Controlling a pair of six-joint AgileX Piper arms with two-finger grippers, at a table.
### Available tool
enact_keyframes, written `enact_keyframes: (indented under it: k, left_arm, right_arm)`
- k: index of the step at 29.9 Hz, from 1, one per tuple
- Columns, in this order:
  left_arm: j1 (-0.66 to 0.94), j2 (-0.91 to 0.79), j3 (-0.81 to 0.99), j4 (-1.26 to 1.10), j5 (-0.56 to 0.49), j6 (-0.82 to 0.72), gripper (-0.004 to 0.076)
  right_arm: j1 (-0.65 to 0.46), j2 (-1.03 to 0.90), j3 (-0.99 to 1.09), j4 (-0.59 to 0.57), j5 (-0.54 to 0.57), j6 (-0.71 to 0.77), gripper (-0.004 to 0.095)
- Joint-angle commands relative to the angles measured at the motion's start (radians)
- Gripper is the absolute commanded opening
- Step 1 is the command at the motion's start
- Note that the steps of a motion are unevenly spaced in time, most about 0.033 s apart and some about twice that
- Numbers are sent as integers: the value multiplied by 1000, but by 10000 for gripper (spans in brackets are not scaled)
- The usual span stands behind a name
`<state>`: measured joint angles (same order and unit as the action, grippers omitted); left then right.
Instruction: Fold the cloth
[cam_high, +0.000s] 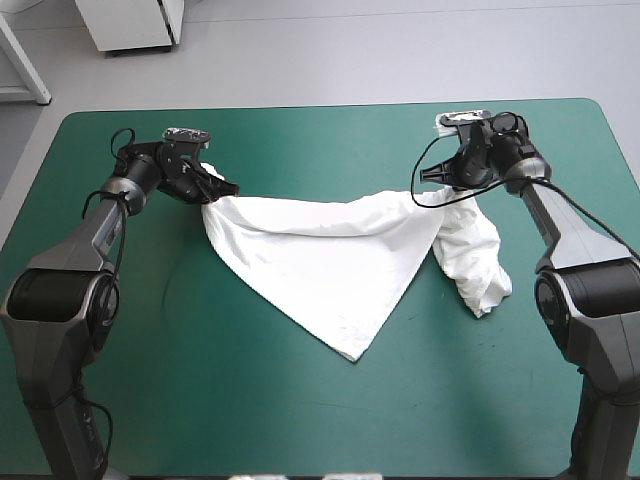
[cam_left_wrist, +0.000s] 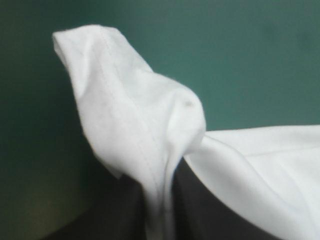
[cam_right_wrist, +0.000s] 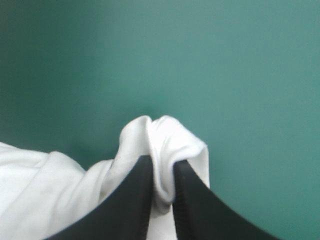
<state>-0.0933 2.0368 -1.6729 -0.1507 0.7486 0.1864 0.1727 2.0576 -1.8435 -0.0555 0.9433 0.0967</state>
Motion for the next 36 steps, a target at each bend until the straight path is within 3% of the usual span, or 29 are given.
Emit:
enact_keyframes:
  k: [1,4,6,15,21,26,32,36]
  left_arm:
    - [3,-59,-25,-9,-1,-4,310]
    - [3,-63,-44,-8,99,-4,483]
    - [3,-63,-74,7,159,-3,530]
    - [3,-63,-280,60,316,-15,528]
    - [3,-83,-382,121,425,-15,528]
    - [3,-99,-390,130,412,-15,528]
    - [3,-81,-390,128,316,-26,527]
    - [3,-24,-390,134,316,-37,497]
  right_arm:
    - [-8,-63,-37,33,48,-15,361]
    - [-8,-75,-41,55,116,-15,513]
    - [-8,-91,-61,55,154,-15,545]
    - [-8,-208,-134,63,304,-18,536]
    - [-6,-344,-131,192,307,-18,500]
    - [-6,-441,-125,259,307,-25,497]
    - [-6,-526,-47,261,307,-33,496]
    - [-6,-552,12,271,307,-35,496]
